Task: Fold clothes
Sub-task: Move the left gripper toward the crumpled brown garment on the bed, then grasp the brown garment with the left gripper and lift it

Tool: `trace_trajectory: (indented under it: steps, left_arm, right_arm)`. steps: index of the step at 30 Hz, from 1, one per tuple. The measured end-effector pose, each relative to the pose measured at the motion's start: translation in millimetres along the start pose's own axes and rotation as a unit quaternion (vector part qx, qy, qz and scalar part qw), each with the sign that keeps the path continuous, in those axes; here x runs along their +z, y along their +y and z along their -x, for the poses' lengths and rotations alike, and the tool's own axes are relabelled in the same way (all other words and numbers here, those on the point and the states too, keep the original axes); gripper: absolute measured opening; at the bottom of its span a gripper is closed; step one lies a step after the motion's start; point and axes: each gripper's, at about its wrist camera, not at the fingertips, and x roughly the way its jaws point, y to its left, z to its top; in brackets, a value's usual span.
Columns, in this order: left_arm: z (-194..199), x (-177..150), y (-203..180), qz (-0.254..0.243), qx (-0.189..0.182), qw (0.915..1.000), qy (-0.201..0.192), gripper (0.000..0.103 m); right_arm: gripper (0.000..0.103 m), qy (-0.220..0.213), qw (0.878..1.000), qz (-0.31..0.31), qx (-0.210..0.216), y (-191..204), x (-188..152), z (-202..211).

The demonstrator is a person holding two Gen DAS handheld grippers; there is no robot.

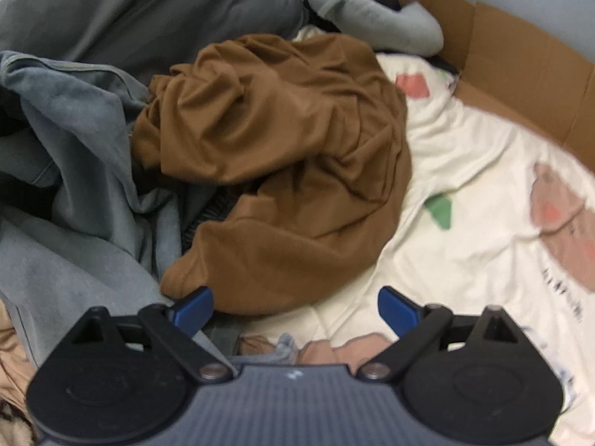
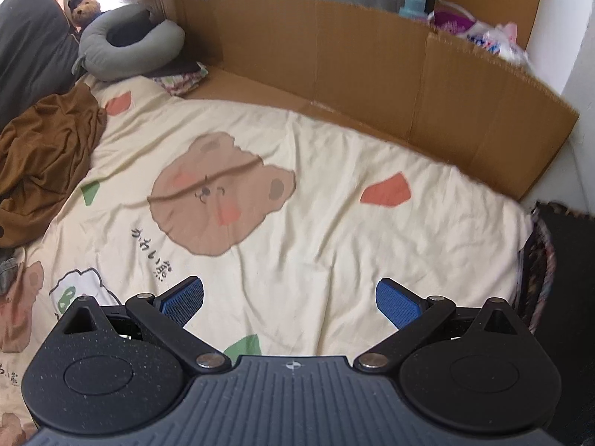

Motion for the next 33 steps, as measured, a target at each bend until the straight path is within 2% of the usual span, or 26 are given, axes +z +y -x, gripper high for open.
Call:
trace_trajectory:
  steps: [6, 13, 16, 21, 27, 33]
  left_arm:
    - [-18, -6, -1, -0.008, 0.018, 0.9998, 0.009, 0.090]
    - [-36, -1, 0, -0.023, 0.057, 0.9976, -0.032, 0.089]
    - [-37, 8, 9, 0.005, 0.051, 0.9975, -0.050, 0.084]
    - [-20, 32, 17, 0.017, 0.054, 0.9932, -0.101, 0.085]
    - [-24, 61, 40, 0.061, 0.075, 0.9887, -0.115, 0.093]
    - [-46, 68, 52, 0.078, 0.090, 0.9869, -0.108, 0.091]
  right_arm:
    - [0.102, 0.035, 0.999, -0.030, 0.023, -1, -30, -32]
    - [0.102, 0.058, 0.998, -0.013, 0.030, 8, -48, -45]
    - [0.102, 0.061, 0.998, -0.011, 0.033, 8, -50, -46]
    - [0.102, 0.068, 0.997, -0.004, 0.033, 7, -55, -48]
    - [0.102, 0.075, 0.996, -0.012, 0.042, 6, -55, -52]
    - [0.101, 0.063, 0.997, -0.008, 0.049, 7, -52, -46]
